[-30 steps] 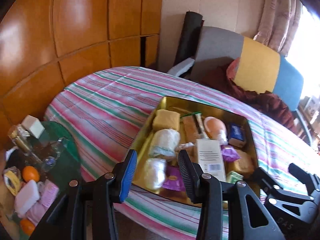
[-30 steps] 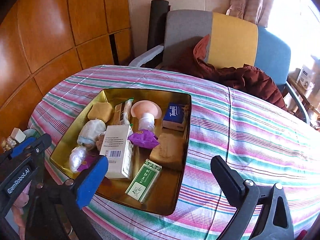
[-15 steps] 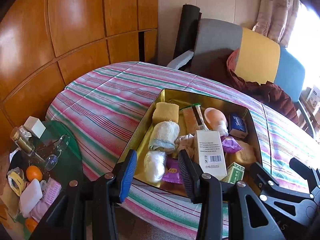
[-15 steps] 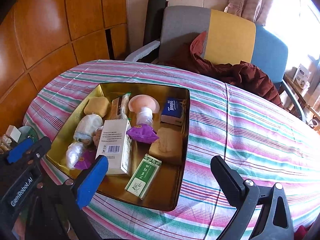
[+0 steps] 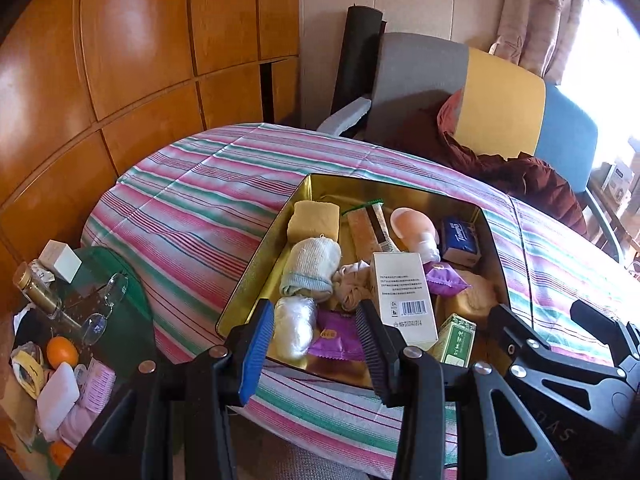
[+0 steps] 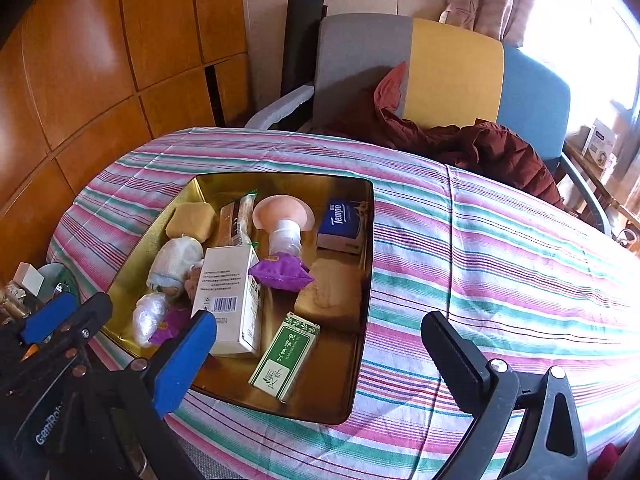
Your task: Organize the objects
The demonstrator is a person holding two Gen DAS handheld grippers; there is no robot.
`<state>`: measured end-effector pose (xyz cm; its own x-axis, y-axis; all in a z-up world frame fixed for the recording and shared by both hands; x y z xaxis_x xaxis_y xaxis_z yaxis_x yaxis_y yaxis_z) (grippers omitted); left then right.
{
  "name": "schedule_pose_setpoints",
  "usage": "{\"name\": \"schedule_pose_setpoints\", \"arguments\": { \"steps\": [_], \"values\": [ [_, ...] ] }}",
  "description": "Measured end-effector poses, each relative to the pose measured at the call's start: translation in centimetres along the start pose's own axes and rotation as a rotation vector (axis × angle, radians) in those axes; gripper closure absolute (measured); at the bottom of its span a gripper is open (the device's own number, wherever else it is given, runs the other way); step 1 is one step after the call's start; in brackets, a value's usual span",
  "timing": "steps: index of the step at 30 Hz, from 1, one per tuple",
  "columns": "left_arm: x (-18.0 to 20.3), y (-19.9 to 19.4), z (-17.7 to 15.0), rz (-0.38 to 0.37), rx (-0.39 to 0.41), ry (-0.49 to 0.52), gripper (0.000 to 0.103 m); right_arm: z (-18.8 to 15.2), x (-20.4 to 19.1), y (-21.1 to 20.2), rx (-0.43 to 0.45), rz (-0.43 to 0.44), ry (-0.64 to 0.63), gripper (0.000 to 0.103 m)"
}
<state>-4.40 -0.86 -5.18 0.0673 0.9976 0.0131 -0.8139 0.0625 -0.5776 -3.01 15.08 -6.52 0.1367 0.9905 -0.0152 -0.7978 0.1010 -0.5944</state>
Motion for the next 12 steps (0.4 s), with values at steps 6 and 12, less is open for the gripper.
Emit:
{"name": "schedule_pose_setpoints", "arguments": {
  "steps": [6,12],
  "values": [
    [-0.23,0.14,0.01,0.014,0.002,0.004,0.060,-0.15,-0.04,0.12,-0.005,0.006,0.006,0.000],
    [-0.33,0.36,-0.08,0.024,0.002,0.009,0.060,-0.37,-0.09,0.24,-0.014,0.012,0.006,0.000]
  ]
}}
Point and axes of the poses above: each gripper's, at about its wrist camera, not at the fingertips, and y roughly the way its jaws point, x to its right, z to its top, the point moved 9 cm from there along y, roughly the way its jaws point, and after that the axes turned 12 degrees about x, right-handed, at the moved point
